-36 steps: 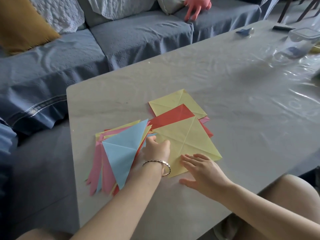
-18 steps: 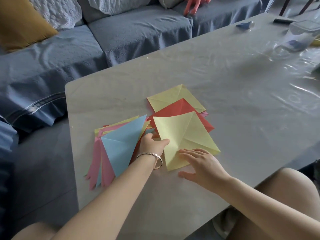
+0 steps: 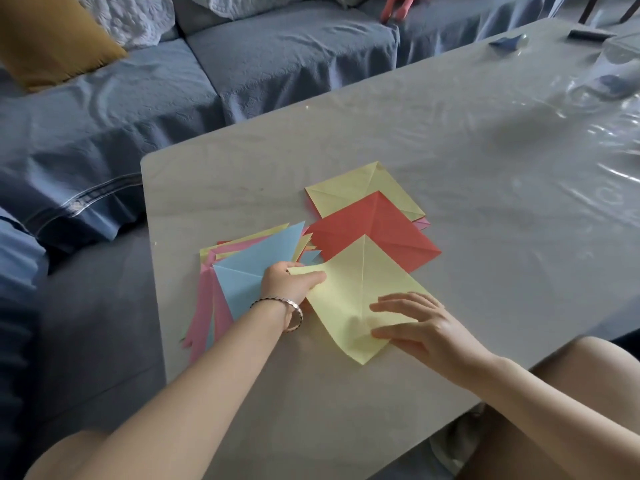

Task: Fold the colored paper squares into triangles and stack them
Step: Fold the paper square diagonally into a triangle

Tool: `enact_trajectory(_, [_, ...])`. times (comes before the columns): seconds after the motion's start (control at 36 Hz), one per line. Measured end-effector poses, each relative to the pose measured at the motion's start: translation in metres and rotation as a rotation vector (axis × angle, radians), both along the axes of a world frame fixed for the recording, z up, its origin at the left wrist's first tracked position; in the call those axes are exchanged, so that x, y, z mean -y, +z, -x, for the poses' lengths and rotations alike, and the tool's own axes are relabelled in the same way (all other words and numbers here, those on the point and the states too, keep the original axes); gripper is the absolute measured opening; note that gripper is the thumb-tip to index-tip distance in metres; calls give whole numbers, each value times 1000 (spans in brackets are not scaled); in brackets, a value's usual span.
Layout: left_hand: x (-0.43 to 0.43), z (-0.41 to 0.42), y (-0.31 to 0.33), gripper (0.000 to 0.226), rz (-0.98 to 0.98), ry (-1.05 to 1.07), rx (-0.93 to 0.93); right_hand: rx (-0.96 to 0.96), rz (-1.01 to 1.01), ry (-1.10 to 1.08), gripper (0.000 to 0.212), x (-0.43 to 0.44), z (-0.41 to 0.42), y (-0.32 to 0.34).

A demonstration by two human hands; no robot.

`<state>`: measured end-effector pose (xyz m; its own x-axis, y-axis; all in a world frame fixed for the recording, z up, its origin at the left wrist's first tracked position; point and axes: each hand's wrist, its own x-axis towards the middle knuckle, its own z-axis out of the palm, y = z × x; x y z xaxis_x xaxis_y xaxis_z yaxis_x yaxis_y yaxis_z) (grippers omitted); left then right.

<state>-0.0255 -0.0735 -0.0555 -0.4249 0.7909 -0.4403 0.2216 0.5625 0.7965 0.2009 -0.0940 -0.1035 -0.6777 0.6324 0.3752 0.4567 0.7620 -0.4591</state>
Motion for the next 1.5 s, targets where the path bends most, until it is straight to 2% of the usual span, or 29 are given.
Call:
enact_trajectory(0.06, [-2,0,-1,27,2,7,-29,-3,8,28,27,3,-3,-1])
enact_trajectory(0.14, [0,-2,-1,18,0,-102,-144,-9,62,27,24,8,-9,-3])
enact_trajectory(0.22, [6,-1,-1,13,-50,-184,-254,-23,122,0,25,11,-13,-2])
enact_trajectory(0.28, [11,2,-1,13,-111,-198,-259,-72,178,-27,27,13,-12,2])
enact_trajectory(0.39, [23,12,2,14,-214,-187,-185,-248,341,-212,30,10,-7,16])
enact_trajectory(0.5, [35,21,8,16,-217,-170,4,-287,542,-387,8,-3,1,33])
enact_trajectory(0.56, [40,25,11,24,-198,-196,79,-264,563,-411,16,-10,3,39])
enact_trajectory(0.67, [51,30,17,19,-157,-332,162,-315,679,-388,11,-15,7,48])
enact_trajectory(0.81, [58,34,19,14,-89,-462,125,-420,704,-487,15,-10,10,49])
enact_trajectory(0.86, [57,31,22,5,-125,-454,70,-451,707,-491,17,-5,13,53])
enact_trajectory(0.89, [56,28,26,7,-158,-448,18,-462,703,-487,18,-3,14,55])
enact_trajectory(0.94, [54,18,36,34,-230,-445,-76,-483,688,-480,22,1,18,61])
enact_trajectory(1.0, [53,6,47,46,-327,-459,-129,-490,673,-477,23,3,21,66])
enact_trajectory(1.06, [53,-6,52,41,-428,-461,-208,-490,658,-476,22,5,24,70])
enact_trajectory(1.19, [53,-24,52,23,-612,-304,-341,-556,634,-493,23,12,32,77])
enact_trajectory(1.28, [55,-28,51,23,-631,-257,-331,-585,610,-487,24,15,34,80])
enact_trajectory(1.39, [58,-27,53,25,-645,-261,-330,-665,674,-490,31,17,38,87])
enact_trajectory(1.5, [61,-27,56,28,-694,-297,-361,-683,669,-473,20,19,44,95])
